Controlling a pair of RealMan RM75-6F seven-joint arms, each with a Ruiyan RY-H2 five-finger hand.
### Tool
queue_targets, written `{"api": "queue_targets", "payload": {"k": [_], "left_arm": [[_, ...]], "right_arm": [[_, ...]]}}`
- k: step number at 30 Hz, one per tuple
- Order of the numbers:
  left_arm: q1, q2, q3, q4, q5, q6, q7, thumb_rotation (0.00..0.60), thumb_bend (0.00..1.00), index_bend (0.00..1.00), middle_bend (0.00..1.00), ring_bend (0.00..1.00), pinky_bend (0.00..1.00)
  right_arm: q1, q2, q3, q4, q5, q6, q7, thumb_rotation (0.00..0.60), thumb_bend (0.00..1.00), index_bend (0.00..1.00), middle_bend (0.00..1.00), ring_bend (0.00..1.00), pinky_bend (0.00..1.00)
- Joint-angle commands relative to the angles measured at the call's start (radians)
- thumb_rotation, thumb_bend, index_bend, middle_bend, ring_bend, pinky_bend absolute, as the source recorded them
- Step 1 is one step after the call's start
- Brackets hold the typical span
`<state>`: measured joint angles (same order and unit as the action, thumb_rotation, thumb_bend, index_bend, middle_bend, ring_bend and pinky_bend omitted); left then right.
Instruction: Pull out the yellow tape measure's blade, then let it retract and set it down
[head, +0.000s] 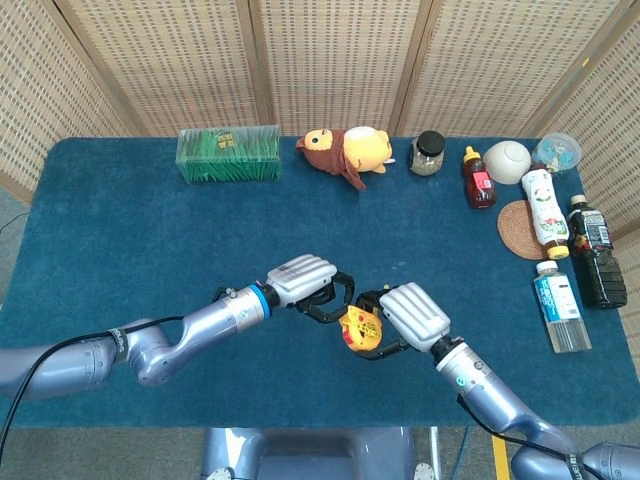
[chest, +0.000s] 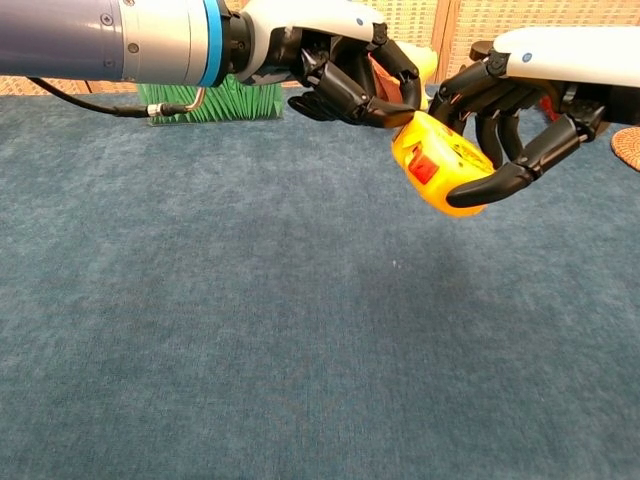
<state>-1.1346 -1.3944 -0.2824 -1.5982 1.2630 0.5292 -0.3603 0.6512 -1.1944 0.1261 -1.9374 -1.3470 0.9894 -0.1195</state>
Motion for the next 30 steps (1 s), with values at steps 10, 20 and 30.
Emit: {"api": "queue_targets", "payload": {"k": [10, 20, 30], "left_arm": [[-0.003, 0.007, 0.005, 0.004, 0.009, 0.001, -0.014, 0.471, 0.32, 0.47, 0.94, 0.92, 0.93], [-0.004, 0.004, 0.011, 0.007, 0.001, 0.005, -0.015, 0.552, 0.33, 0.53, 0.94, 0.92, 0.93], [-0.004, 0.0, 0.014, 0.011, -0.003, 0.01, -0.018, 0.589, 0.34, 0.57, 0.94, 0.92, 0.93]], "right_arm": [[-0.001, -0.001, 0.0, 0.009, 0.007, 0.002, -0.008, 0.388, 0.22, 0.52, 0.57, 0.57, 0.56], [-0.003, -0.002, -0.002, 0.016, 0.009, 0.001, -0.007, 0.39, 0.22, 0.52, 0.57, 0.57, 0.56], [-0.004, -0.002, -0.003, 0.021, 0.008, -0.001, -0.002, 0.39, 0.22, 0.52, 0.57, 0.58, 0.56]]}}
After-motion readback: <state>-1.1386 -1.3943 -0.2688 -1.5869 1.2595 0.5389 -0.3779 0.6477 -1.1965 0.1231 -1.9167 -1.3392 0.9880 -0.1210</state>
